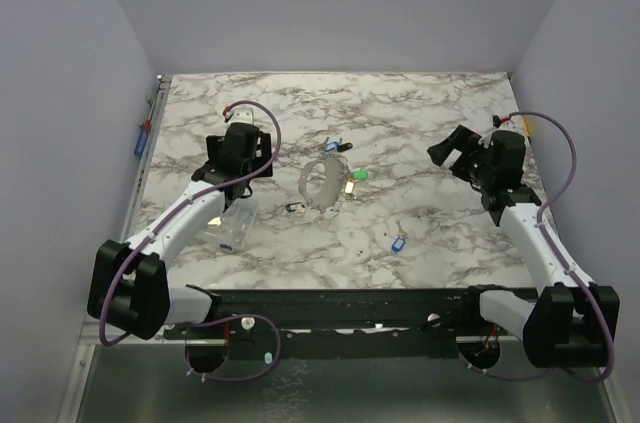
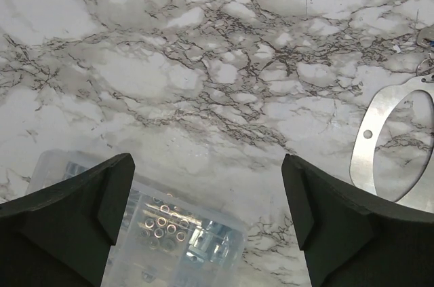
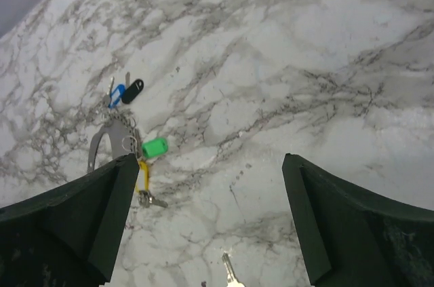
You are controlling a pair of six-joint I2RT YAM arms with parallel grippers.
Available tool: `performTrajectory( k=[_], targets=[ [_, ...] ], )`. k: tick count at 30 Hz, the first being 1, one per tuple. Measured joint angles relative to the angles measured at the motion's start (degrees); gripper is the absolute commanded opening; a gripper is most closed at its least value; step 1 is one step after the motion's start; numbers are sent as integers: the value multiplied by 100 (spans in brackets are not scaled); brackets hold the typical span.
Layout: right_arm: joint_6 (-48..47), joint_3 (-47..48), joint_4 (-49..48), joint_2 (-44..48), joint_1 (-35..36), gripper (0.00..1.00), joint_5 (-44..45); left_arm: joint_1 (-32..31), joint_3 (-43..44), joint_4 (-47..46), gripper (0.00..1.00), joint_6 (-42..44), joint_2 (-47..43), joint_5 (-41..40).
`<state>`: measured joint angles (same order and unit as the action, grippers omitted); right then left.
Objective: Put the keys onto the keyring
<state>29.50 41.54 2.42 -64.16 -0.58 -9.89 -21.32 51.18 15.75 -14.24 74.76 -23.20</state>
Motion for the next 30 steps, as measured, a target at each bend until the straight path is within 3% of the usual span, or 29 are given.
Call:
performTrajectory(
  k=[5,14,23,28,30],
  targets=[
    [127,-348,763,332,2,100,-144,-50,0,-2,98,15,-63,22],
    [249,-743,1963,1060,142,89,-350,-190,0,-20,90,92,-105,332],
    [581,-1172,2400,1158,1045,66,-323,-330,0,-28,86,210,-109,483],
    [793,-1412,2415,1169,1281,65,-321,-367,0,-31,83,256,-109,496],
    [879,-1491,2413,1165,1484,59,-302,-367,0,-31,83,273,-107,503]
  ],
)
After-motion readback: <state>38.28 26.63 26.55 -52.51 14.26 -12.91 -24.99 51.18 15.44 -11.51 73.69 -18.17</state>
